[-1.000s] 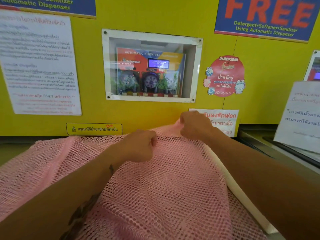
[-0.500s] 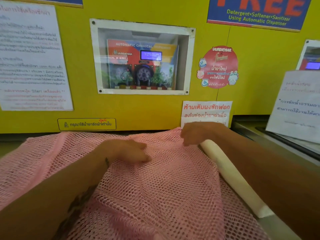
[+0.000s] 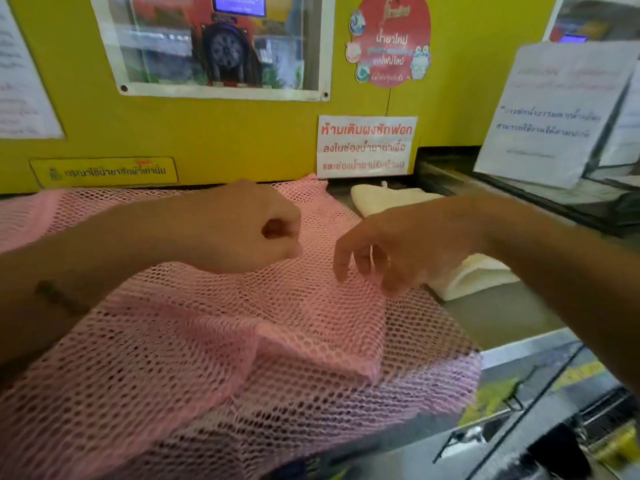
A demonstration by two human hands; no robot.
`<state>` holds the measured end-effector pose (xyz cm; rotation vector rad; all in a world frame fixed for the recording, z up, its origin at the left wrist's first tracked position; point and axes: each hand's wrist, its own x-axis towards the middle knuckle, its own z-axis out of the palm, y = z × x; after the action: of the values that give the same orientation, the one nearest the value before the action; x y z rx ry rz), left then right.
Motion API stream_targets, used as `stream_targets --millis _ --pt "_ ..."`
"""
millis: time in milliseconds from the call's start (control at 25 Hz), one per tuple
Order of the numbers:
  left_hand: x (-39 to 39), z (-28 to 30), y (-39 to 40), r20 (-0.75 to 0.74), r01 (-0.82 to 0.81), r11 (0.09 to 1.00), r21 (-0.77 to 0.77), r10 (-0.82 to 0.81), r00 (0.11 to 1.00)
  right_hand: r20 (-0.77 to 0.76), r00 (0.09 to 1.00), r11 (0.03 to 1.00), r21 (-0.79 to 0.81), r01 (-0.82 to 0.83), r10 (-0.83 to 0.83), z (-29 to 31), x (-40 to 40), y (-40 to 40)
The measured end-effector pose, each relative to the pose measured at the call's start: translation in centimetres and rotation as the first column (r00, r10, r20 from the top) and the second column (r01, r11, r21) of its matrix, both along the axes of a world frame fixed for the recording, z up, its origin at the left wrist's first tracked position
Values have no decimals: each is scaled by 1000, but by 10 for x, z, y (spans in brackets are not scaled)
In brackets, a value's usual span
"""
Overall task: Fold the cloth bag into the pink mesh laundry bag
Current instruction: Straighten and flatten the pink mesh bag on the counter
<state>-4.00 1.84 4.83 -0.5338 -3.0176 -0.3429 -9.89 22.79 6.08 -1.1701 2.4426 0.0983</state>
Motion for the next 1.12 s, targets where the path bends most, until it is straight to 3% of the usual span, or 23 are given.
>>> stream_targets --millis 160,240,320,440,480,560,680,800,880,1000,1120 --pt "49 -5 25 180 96 992 81 -109 978 -164 986 976 -217 -31 -5 -33 8 14" --pt "51 -12 33 129 106 994 5 -106 986 -224 973 930 -366 -34 -52 -33 4 18" --pt "48 -16 42 70 113 993 -16 -112 991 -179 978 869 -496 0 -102 -23 1 25" --pt "44 -23 52 -123 36 991 129 -20 992 -256 949 870 -492 36 -184 -13 9 37" --pt "42 -25 54 -168 -17 982 190 50 985 -251 949 874 -483 46 -189 -12 15 41" --pt "39 -27 56 -198 -116 953 280 176 964 -99 982 873 -478 96 -162 -13 33 51" --pt "36 -30 59 -222 -179 938 296 250 942 62 979 830 -521 200 -197 -33 57 49" --pt "38 -30 62 -217 -165 936 312 239 946 -126 934 691 -707 152 -334 -73 57 23" --pt "40 -28 62 -214 -146 933 330 224 951 -262 879 648 -759 66 -397 -83 47 12" --pt "44 -20 54 -229 -125 932 341 212 950 -423 774 709 -703 48 -472 -61 30 24" --pt "56 -12 43 -73 -103 961 257 125 989 -416 876 834 -550 -28 -245 -34 20 60"
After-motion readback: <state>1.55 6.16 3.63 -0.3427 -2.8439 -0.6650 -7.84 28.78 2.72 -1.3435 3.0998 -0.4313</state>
